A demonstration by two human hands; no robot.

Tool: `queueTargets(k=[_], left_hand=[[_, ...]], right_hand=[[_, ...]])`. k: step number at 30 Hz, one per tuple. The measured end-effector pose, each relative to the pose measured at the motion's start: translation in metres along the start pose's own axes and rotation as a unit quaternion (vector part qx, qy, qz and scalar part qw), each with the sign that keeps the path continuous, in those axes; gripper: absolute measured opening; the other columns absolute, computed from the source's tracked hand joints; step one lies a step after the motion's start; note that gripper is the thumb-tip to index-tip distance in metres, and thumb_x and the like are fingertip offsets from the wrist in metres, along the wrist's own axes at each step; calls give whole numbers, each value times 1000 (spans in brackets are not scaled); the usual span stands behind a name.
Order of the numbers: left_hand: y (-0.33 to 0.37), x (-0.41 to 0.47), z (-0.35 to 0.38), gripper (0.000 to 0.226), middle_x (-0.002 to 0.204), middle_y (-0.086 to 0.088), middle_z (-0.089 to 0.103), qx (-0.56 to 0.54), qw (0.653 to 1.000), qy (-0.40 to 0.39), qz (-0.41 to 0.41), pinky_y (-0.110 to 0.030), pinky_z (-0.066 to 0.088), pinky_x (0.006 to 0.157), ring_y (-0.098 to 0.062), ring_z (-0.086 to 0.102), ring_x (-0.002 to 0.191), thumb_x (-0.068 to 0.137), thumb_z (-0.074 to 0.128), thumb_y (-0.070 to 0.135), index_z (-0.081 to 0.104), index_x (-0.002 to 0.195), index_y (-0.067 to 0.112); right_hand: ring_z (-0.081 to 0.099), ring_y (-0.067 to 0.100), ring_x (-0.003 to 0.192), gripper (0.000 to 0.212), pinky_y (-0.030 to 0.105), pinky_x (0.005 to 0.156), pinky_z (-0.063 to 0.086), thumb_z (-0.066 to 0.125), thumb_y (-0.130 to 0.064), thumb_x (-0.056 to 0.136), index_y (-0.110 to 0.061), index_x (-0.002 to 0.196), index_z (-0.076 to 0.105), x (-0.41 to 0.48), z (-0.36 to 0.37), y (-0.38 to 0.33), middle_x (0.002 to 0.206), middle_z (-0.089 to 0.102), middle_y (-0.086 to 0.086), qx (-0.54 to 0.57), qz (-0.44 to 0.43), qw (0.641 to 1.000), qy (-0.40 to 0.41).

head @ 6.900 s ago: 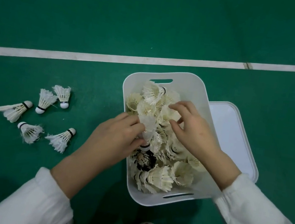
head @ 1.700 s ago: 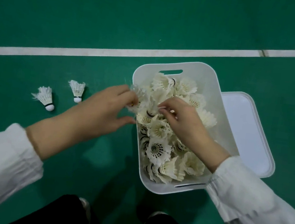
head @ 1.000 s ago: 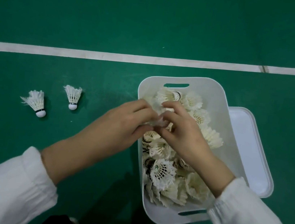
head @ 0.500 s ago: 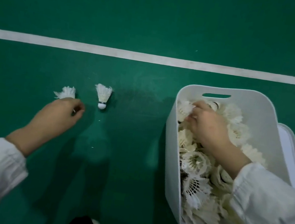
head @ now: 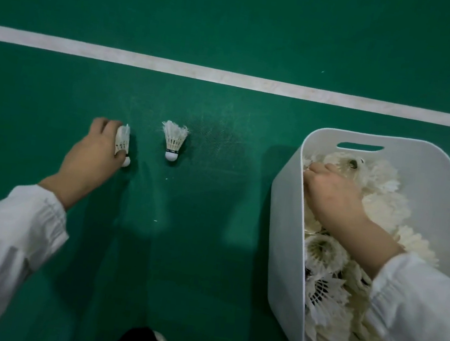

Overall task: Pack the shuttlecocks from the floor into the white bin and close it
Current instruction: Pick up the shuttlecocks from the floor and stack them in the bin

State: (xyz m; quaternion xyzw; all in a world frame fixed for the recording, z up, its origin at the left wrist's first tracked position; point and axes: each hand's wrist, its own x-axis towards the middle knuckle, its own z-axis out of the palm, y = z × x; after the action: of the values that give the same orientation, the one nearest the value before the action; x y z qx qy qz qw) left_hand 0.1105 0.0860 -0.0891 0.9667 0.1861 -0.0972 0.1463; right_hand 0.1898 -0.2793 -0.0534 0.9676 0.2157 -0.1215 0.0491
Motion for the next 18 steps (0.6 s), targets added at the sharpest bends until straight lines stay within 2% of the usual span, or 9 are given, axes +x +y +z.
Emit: queueTargets(k=[3, 6, 8, 11, 14, 18], left_hand=[[-8, 10, 10, 69, 144, -18, 27, -23, 999, -35, -29, -50, 40, 91, -43, 44, 118, 87, 58, 15, 20, 143, 6], [-15, 14, 19, 76, 141, -24, 33, -41, 993, -88, -69, -48, 37, 98, -42, 42, 121, 86, 62, 19, 15, 144, 8], [-19, 12, 23, 67, 132, -27, 41, -43, 993, -84, -74, -47, 40, 94, -42, 47, 115, 85, 63, 19, 25, 139, 4], [-18, 8, 24, 47, 111, -27, 58, -49, 996, -51, -54, -41, 43, 78, -40, 55, 97, 85, 61, 18, 40, 125, 4], [-9, 2, 22, 39, 96, -21, 64, -62, 998, -23, -9, -39, 44, 71, -37, 59, 86, 86, 60, 26, 44, 118, 8], [15, 8, 14, 52, 78, -12, 65, -55, 998, -2, 27, -38, 48, 63, -32, 61, 73, 86, 52, 50, 35, 124, 19]], right_hand=[[44, 20, 105, 29, 30, 82, 41, 46, -4, 91, -14, 115, 59, 3, 5, 7, 112, 55, 1, 9, -29, 999, -34], [45, 22, 104, 29, 31, 90, 36, 44, -9, 93, -11, 118, 58, 1, -1, 9, 117, 57, 6, 66, -34, 995, -61], [50, 20, 98, 27, 29, 85, 38, 44, -14, 95, -10, 116, 60, -8, -19, 4, 116, 59, 5, 144, -2, 989, -31], [56, 17, 84, 23, 26, 73, 38, 47, -18, 93, -12, 108, 63, -24, -49, -6, 100, 60, 0, 207, 26, 975, 78], [50, 12, 73, 14, 27, 67, 39, 48, -18, 91, -13, 94, 61, -36, -76, -27, 85, 55, -4, 216, -20, 965, 146], [54, 18, 74, 25, 29, 66, 42, 42, -26, 86, -11, 89, 61, -29, -90, -67, 82, 58, 2, 214, -113, 960, 143]])
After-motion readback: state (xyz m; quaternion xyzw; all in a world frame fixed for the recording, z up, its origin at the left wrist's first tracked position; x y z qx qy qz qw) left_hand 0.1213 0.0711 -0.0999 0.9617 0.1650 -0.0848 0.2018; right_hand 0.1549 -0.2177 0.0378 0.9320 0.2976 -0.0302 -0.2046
